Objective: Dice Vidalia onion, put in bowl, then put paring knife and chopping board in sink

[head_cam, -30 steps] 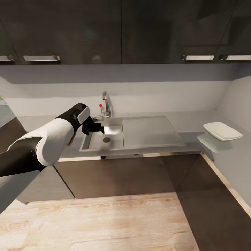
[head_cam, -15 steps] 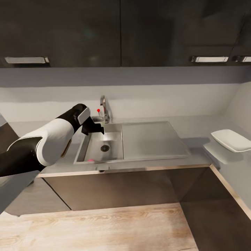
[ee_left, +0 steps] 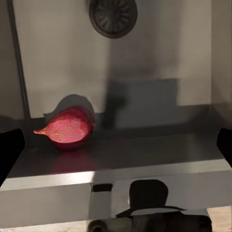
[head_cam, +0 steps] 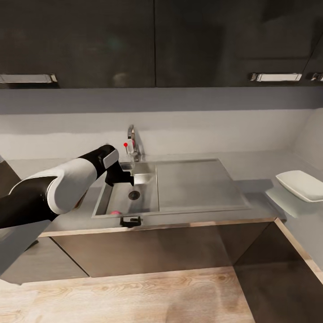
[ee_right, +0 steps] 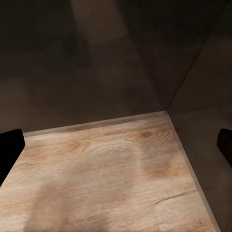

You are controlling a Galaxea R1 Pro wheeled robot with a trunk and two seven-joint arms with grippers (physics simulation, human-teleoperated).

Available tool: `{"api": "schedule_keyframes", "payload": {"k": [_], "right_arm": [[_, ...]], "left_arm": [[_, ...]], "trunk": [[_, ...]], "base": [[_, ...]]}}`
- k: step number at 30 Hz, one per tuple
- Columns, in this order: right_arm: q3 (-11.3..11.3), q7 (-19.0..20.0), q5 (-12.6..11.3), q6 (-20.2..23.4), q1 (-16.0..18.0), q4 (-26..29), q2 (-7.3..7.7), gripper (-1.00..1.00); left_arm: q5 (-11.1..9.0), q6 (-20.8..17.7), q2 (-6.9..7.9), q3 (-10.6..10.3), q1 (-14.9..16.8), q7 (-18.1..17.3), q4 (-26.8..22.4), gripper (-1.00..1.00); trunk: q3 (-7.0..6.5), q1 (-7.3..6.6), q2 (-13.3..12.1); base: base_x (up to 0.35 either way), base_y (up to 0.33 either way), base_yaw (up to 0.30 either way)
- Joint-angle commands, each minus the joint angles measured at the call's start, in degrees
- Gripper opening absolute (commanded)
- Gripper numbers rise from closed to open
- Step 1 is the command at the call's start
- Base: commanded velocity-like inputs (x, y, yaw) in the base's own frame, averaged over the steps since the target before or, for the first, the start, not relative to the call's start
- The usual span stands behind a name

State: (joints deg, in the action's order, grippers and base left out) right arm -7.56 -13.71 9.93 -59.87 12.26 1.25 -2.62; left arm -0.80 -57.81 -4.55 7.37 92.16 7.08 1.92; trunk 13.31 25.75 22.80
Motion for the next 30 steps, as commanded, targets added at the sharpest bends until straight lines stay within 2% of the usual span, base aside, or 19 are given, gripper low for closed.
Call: {"api": "schedule_keyframes", "payload": {"k": [1, 30], "right_arm": [[-0.44, -0.27, 0.62, -0.13, 0.04, -0.02, -0.01, 1.00], [-0.44, -0.27, 0.62, -0.13, 0.04, -0.02, -0.01, 1.00]], "left_arm": [[-0.09, -0.01, 0.06, 0.41, 0.07, 0.56, 0.53, 1.00], [-0.08, 0.07, 0.50, 0.27, -0.08, 0.71, 2.29, 1.00]], "trunk": [[0.11, 0.03, 0.12], [0.11, 0.03, 0.12]], "base": [[0.003, 0.000, 0.000], [0.000, 0.000, 0.000]]}}
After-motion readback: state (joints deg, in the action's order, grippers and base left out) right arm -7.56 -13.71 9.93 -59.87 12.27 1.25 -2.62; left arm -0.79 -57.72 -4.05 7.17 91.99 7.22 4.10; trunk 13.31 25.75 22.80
